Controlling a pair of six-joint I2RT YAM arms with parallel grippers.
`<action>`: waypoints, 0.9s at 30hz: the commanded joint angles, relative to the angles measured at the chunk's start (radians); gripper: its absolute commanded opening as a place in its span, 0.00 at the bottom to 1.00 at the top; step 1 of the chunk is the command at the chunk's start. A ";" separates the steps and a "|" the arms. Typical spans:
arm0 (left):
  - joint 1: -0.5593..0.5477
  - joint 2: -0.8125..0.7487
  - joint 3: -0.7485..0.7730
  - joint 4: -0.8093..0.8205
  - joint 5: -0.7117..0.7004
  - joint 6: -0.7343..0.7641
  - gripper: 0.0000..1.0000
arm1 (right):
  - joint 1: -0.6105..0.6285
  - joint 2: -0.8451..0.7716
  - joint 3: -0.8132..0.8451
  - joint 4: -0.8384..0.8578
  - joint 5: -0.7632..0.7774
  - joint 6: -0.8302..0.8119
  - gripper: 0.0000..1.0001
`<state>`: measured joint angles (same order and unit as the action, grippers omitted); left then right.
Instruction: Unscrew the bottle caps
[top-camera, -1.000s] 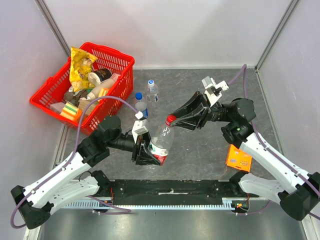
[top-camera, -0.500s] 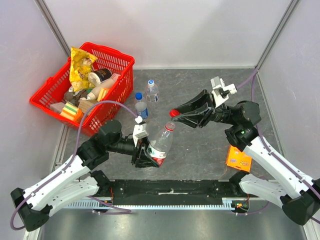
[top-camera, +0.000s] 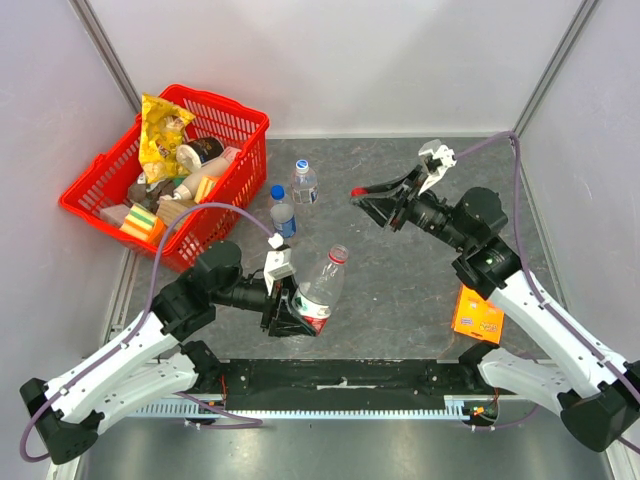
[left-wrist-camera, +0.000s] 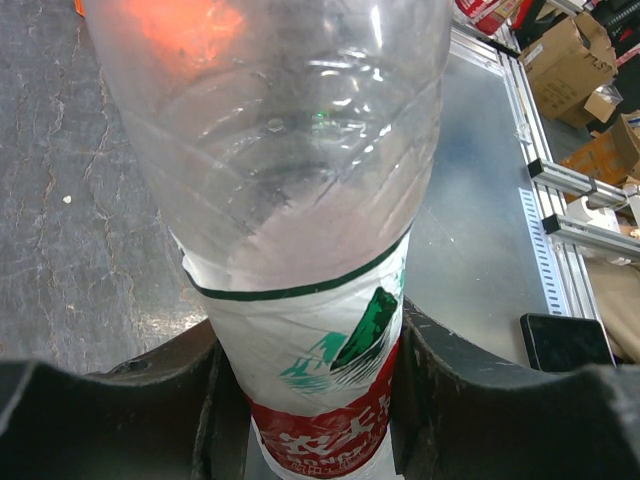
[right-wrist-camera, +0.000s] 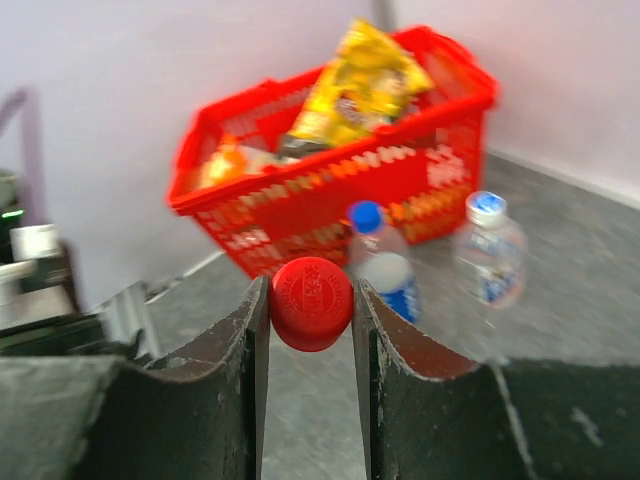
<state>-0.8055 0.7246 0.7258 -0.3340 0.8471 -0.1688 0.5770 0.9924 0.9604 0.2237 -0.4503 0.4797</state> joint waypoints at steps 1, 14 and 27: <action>-0.004 -0.011 0.021 -0.007 -0.002 0.052 0.30 | -0.058 0.006 -0.040 -0.089 0.251 -0.032 0.18; -0.004 0.073 0.142 -0.040 -0.055 0.120 0.31 | -0.075 0.078 -0.241 -0.081 0.624 -0.087 0.18; -0.003 0.363 0.405 -0.149 -0.322 0.241 0.31 | -0.103 0.305 -0.299 -0.003 0.616 -0.036 0.18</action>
<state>-0.8055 1.0351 1.0611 -0.4503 0.6662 -0.0090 0.4942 1.2537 0.6632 0.1612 0.1619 0.4213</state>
